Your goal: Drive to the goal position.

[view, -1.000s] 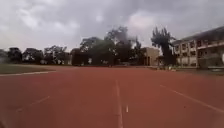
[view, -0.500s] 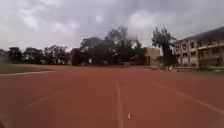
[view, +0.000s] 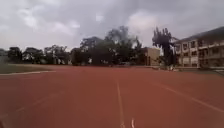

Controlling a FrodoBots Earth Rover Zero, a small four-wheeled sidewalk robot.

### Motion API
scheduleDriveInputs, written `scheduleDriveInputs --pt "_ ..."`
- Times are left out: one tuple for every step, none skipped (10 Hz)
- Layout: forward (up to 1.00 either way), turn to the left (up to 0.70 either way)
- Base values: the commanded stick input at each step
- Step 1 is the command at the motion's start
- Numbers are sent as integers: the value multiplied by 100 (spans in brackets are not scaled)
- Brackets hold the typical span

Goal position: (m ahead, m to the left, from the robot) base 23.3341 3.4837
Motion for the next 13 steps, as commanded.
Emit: scheduleDriveInputs --pt "45 0" --pt "45 0" --pt "45 0" --pt "45 0" --pt "45 0" --pt "45 0" --pt "45 0" --pt "45 0" --pt "45 0" --pt "45 0" --pt "45 0" --pt "45 0" --pt "45 0"
